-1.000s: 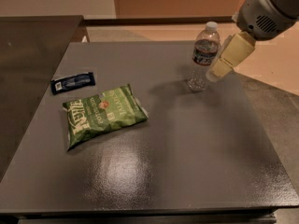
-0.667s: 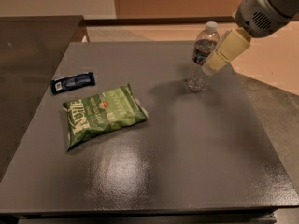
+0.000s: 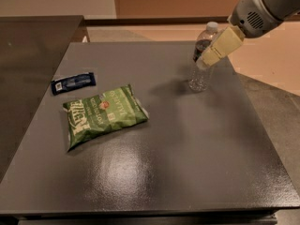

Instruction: Move water bottle near green jalapeno chip bag

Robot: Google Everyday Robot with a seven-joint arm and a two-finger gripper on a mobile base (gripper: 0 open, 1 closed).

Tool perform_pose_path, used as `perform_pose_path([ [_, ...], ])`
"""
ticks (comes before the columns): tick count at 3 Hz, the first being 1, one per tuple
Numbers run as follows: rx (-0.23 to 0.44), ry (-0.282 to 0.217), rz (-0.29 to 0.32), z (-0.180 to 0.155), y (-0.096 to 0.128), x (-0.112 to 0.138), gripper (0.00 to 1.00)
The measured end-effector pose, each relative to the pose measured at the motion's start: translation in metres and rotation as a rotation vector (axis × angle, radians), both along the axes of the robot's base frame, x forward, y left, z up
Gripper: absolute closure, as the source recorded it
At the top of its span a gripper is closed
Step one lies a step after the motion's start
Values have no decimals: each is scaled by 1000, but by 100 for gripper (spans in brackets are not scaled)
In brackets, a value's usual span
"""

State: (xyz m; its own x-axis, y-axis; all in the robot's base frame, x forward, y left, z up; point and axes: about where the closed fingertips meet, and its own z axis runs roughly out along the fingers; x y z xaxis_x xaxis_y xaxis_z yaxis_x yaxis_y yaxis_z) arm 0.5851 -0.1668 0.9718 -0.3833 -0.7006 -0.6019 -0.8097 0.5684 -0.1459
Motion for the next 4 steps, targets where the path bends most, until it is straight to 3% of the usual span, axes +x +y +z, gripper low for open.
perform_pose_path([
  [1,23,11,14,-5,5,5,0],
  [2,33,26,22,-7,11,8,16],
  [4,53,46,43,-10,18,8,62],
])
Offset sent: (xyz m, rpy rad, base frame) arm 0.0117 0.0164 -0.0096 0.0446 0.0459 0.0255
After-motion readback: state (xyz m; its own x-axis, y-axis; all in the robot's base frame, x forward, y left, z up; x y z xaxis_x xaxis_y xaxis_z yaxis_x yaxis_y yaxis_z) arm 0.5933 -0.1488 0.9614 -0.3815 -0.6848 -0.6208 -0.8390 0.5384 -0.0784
